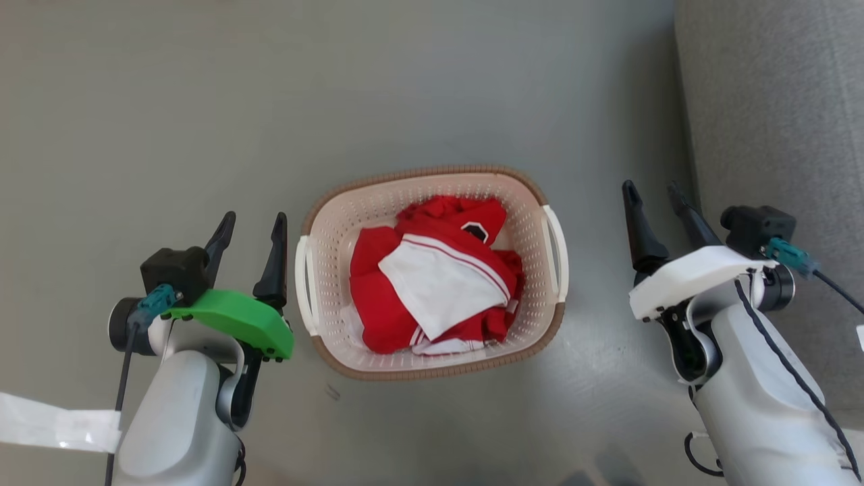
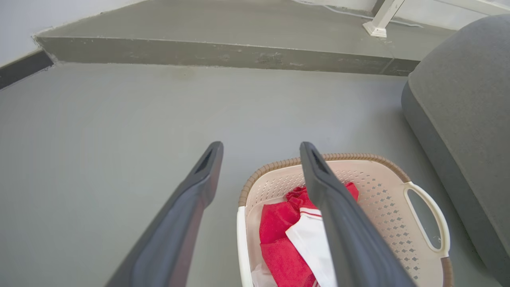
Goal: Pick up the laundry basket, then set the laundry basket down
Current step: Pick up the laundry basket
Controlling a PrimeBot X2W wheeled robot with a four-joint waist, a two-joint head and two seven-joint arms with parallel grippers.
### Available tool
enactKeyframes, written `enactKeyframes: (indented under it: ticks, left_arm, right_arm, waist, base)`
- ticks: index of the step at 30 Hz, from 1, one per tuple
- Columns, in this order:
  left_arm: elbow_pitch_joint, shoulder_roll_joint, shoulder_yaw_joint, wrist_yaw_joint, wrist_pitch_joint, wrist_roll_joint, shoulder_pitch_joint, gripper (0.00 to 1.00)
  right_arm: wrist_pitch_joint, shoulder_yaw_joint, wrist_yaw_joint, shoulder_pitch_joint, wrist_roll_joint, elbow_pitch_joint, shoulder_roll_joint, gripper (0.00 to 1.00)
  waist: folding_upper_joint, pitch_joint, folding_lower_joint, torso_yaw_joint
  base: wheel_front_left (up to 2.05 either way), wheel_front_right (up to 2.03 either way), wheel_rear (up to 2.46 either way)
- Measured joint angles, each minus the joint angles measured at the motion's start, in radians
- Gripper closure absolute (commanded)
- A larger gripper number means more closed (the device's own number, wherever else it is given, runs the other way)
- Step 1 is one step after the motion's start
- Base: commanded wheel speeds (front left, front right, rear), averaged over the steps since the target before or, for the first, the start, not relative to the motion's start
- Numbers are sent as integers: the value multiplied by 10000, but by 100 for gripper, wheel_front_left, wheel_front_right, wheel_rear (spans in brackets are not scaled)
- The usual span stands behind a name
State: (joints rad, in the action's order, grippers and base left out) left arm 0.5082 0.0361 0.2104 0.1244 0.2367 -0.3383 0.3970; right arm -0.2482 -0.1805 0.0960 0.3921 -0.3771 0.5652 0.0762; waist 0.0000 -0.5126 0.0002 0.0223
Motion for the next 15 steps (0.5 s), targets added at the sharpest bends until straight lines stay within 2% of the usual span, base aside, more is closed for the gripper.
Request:
enactKeyframes:
  ticks: [15]
  left_arm:
    - [1745,-73,408,0,-439,-1058,1593,0]
  right_arm:
    - [481,-527,136,1602,-201,1810,-86,0]
  waist:
    - [0,-1685,0,-79]
  base:
    - [0,0,0]
